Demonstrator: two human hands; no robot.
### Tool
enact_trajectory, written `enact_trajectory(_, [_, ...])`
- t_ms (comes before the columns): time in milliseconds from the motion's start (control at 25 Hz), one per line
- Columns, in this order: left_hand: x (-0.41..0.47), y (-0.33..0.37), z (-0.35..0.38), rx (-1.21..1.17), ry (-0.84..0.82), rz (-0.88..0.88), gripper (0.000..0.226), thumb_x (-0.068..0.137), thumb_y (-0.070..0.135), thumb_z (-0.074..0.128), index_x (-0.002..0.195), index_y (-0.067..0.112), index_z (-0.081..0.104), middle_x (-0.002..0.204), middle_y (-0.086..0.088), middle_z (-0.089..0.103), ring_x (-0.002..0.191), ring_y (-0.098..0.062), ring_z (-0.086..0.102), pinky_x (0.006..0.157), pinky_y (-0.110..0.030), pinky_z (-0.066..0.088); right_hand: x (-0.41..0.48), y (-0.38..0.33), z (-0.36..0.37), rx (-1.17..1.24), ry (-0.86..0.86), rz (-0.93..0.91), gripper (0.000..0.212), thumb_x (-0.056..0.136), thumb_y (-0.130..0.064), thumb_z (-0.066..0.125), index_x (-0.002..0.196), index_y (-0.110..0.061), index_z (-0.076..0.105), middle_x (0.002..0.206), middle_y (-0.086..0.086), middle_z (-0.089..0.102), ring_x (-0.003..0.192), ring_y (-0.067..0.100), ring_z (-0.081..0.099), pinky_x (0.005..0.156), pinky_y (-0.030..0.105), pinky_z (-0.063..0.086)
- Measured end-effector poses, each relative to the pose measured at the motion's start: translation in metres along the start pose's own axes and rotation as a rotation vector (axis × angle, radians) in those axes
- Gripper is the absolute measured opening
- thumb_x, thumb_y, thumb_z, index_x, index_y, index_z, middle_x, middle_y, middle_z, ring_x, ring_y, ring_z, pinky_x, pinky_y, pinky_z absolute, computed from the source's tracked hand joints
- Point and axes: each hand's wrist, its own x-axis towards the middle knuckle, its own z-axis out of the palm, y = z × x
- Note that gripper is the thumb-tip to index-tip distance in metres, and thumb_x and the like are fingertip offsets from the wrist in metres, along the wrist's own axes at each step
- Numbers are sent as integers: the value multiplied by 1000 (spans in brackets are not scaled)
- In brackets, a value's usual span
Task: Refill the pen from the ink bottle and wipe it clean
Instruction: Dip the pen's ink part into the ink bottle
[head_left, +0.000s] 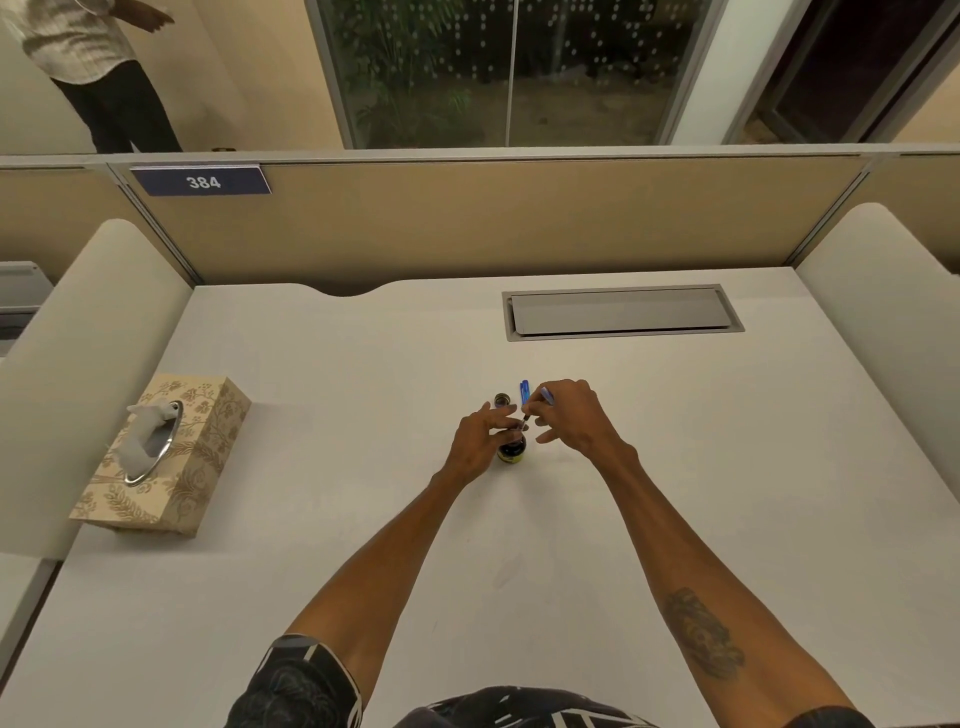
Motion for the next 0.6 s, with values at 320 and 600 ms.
enact_trajectory(320, [1, 2, 0, 16, 2, 10, 21, 91, 15, 68, 111, 12, 76, 142, -6, 58, 150, -30, 26, 123, -44, 18, -4, -2, -6, 34, -43, -12, 21, 91, -7, 66, 111, -1, 68, 101, 18, 70, 90, 28, 72, 68, 48, 63])
enact_trajectory(600, [6, -9, 1, 11, 4, 23, 18, 89, 19, 71, 105, 20, 78, 134, -6, 65, 147, -28, 35, 124, -50, 17, -3, -5, -3, 22, 7, 34, 21, 86, -19, 73, 98, -2, 69, 92, 18, 71, 78, 27, 74, 56, 36, 62])
